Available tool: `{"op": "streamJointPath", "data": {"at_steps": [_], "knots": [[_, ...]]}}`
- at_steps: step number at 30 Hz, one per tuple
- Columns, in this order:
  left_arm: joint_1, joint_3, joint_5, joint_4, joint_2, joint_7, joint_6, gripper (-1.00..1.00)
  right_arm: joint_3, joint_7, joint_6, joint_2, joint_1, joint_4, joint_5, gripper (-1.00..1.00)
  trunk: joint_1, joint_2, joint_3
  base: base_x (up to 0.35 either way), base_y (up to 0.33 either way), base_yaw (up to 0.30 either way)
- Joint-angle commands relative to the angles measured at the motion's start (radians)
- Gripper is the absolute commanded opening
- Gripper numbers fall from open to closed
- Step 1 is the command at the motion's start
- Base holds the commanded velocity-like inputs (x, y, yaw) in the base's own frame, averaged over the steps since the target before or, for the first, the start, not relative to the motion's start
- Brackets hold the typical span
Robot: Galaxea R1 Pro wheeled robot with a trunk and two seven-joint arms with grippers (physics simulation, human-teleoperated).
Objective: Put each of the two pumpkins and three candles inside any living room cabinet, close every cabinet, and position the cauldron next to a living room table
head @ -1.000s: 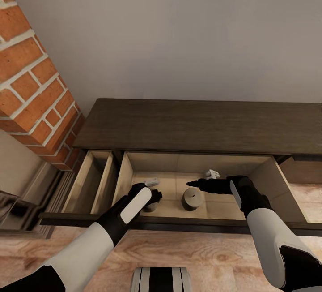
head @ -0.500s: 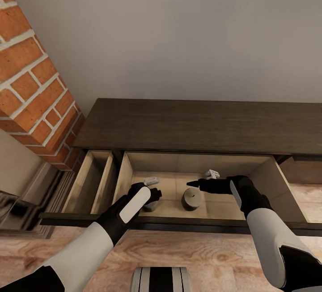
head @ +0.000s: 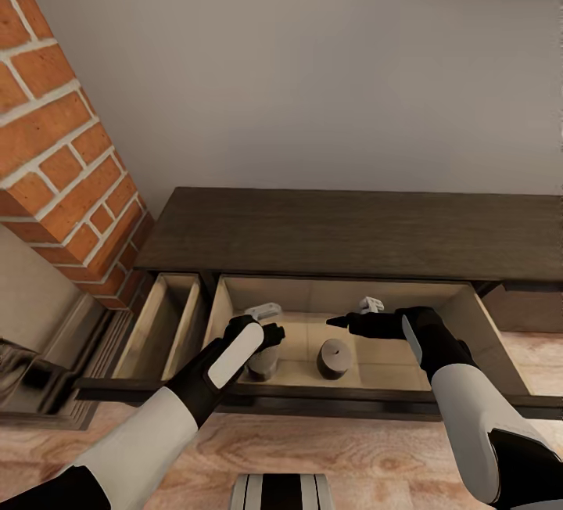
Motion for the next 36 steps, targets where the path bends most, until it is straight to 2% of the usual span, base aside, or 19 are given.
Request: {"op": "streamJointPath", "data": {"at_steps": [1, 10, 14, 16, 17, 22, 26, 30, 33, 36], "knots": [[0.000, 0.001, 0.000, -0.001, 0.000, 0.000, 0.000, 1.00, 0.000, 0.000, 0.000, 0.000, 0.000, 0.000, 0.001, 1.00, 0.000, 0.000, 0.004, -0.008, 0.000, 0.000], [0.000, 0.002, 0.001, -0.007, 0.007, -0.001, 0.000, 1.00, 0.000, -0.001, 0.001, 0.000, 0.000, 0.004, 0.001, 1.00, -0.004, 0.002, 0.039, -0.193, 0.000, 0.000], [0.000, 0.009, 0.001, -0.053, 0.012, -0.001, 0.000, 1.00, 0.000, -0.001, 0.001, 0.000, 0.000, 0.005, 0.001, 1.00, -0.019, 0.029, 0.052, -0.057, 0.000, 0.000], [0.000, 0.027, 0.003, -0.101, 0.046, -0.008, -0.001, 1.00, 0.000, 0.000, 0.001, 0.000, 0.000, 0.002, 0.000, 1.00, -0.027, 0.043, 0.058, -0.007, 0.000, 0.000], [0.000, 0.027, 0.003, -0.109, 0.049, -0.009, -0.001, 1.00, 0.000, 0.000, 0.001, -0.003, 0.000, 0.001, -0.001, 1.00, -0.030, 0.050, 0.061, -0.001, 0.000, 0.000], [0.000, 0.027, 0.003, -0.122, 0.052, -0.014, -0.001, 1.00, 0.000, 0.005, 0.000, -0.026, 0.000, 0.001, -0.003, 1.00, -0.050, 0.085, 0.077, 0.000, 0.000, 0.000], [0.001, 0.027, 0.004, -0.124, 0.056, -0.036, -0.001, 1.00, 0.000, 0.072, 0.000, -0.047, 0.000, 0.003, -0.003, 1.00, -0.065, 0.113, 0.089, 0.000, 0.000, 0.000], [0.002, 0.035, 0.004, -0.133, 0.078, -0.103, 0.002, 1.00, 0.000, 0.128, 0.001, -0.077, 0.000, 0.006, -0.005, 1.00, -0.080, 0.141, 0.102, 0.000, 0.000, 0.000], [0.004, 0.058, 0.005, -0.137, 0.082, -0.161, 0.012, 1.00, 0.000, 0.161, 0.001, -0.103, 0.000, 0.006, -0.004, 1.00, -0.092, 0.162, 0.111, -0.162, 0.000, 0.000], [0.004, 0.063, 0.006, -0.138, 0.083, -0.182, 0.017, 1.00, 0.000, 0.224, 0.001, -0.122, 0.000, 0.008, -0.003, 1.00, -0.103, 0.183, 0.120, -0.306, 0.000, 0.000]]}}
